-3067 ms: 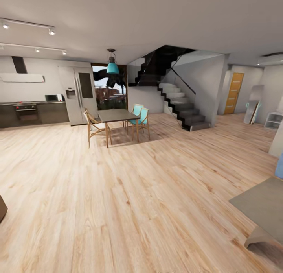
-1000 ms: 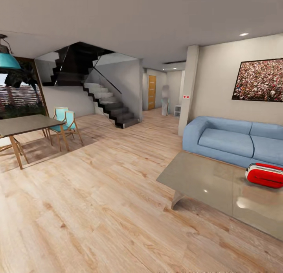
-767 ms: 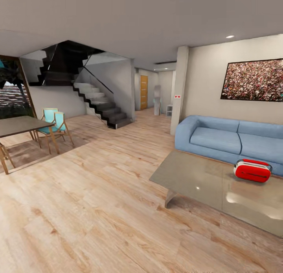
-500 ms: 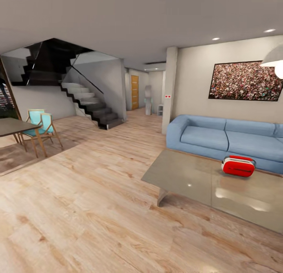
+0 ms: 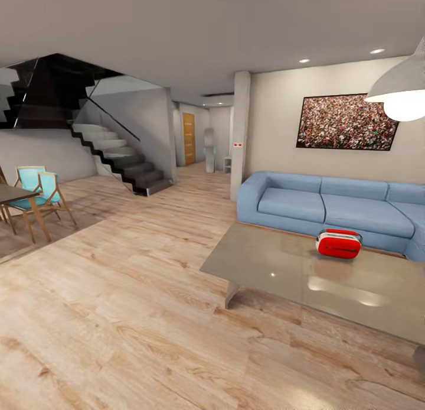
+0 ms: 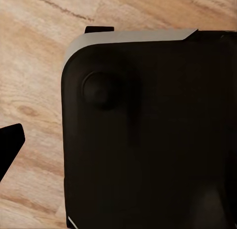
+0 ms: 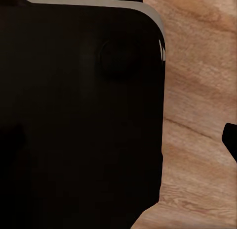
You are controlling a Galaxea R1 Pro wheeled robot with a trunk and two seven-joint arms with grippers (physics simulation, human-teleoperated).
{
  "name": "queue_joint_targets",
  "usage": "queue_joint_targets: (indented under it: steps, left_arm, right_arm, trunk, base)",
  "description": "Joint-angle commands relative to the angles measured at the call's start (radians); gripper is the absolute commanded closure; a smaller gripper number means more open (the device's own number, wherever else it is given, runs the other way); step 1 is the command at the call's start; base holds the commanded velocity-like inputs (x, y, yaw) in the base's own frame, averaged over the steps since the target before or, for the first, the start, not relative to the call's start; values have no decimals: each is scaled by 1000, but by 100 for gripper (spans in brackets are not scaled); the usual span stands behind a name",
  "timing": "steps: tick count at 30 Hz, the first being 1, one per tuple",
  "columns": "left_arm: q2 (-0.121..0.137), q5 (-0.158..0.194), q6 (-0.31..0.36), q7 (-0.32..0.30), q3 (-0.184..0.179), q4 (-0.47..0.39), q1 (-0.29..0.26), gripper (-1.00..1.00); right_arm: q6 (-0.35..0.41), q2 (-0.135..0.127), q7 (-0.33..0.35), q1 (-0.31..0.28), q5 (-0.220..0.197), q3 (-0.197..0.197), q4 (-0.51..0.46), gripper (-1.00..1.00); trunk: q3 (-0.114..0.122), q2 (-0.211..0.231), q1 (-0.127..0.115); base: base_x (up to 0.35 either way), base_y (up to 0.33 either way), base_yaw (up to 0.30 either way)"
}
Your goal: Turn on the radio receiver that's on the table in the living room.
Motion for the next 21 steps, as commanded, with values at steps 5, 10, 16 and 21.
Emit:
queue_joint_targets:
  steps: [5,10,16,21]
  left_arm:
    - [-1,0,0,0,0,0,0,-100]
    - [-1,0,0,0,0,0,0,-100]
    - [0,0,0,0,0,0,0,-100]
    - [0,0,0,-1,1,0,0,-100]
  right_arm:
    - [0,0,0,0,1,1,0,-100]
    - [0,0,0,0,3,1,0,-100]
    - [0,0,0,0,4,1,0,-100]
    - [0,0,0,0,5,1,0,-100]
  trunk:
    - [0,0,0]
    - [0,0,0]
    - [0,0,0]
    - [0,0,0]
  base:
    - [0,0,-5]
    - [0,0,-1]
    - [0,0,0]
    - [119,71,0]
